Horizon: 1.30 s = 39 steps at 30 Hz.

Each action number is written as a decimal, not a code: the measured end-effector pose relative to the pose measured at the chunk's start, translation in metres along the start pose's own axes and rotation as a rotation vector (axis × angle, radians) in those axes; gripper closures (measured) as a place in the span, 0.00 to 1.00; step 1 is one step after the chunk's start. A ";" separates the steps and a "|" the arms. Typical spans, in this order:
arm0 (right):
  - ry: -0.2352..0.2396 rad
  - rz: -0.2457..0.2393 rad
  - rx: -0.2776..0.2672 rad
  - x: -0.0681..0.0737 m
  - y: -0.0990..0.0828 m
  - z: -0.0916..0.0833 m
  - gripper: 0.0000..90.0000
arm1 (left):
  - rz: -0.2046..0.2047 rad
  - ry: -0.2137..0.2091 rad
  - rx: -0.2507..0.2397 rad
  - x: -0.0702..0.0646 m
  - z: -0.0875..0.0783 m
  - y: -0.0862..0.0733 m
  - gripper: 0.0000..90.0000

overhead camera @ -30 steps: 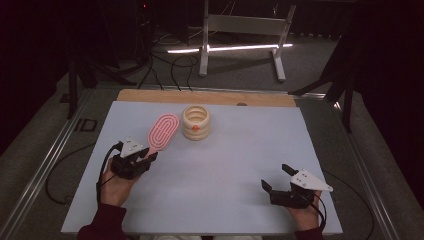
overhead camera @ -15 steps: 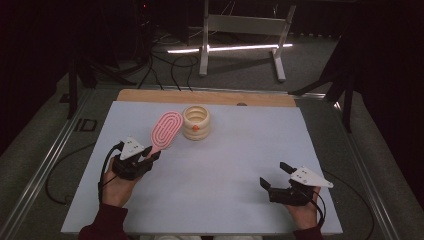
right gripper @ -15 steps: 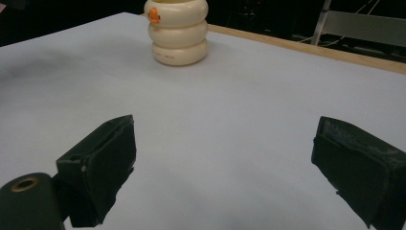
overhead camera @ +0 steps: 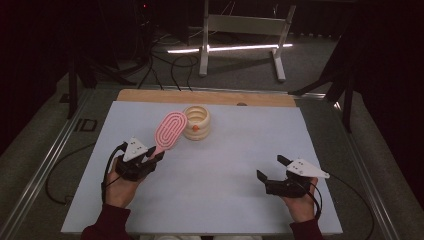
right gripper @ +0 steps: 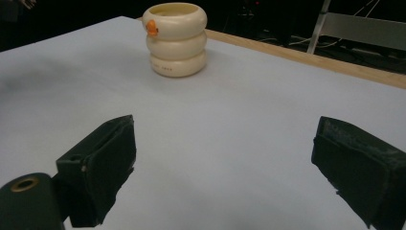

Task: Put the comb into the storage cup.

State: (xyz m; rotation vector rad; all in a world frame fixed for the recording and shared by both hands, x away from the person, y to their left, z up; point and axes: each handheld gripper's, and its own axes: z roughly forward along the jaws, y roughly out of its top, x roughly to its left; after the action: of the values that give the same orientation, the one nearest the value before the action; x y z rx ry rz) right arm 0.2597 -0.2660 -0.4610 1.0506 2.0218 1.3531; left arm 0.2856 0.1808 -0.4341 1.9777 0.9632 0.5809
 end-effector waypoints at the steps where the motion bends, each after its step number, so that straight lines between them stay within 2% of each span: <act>1: 0.000 0.000 0.001 0.001 0.001 0.001 0.08 | 0.000 0.000 -0.001 -0.001 0.000 0.000 0.78; 16: 0.028 0.013 -0.002 0.010 0.013 0.016 0.08 | 0.022 -0.010 -0.003 -0.010 0.006 0.001 0.78; 24: 0.052 0.024 0.015 0.014 0.020 0.030 0.08 | 0.024 -0.017 -0.009 -0.012 0.008 0.001 0.78; 39: 0.091 0.015 0.020 0.028 0.036 0.047 0.08 | 0.039 -0.024 -0.017 -0.018 0.009 0.003 0.78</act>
State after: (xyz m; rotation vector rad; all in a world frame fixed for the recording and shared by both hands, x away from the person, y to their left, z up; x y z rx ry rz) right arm 0.2904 -0.2099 -0.4458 1.0316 2.1005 1.4147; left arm 0.2821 0.1606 -0.4377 1.9882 0.9044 0.5841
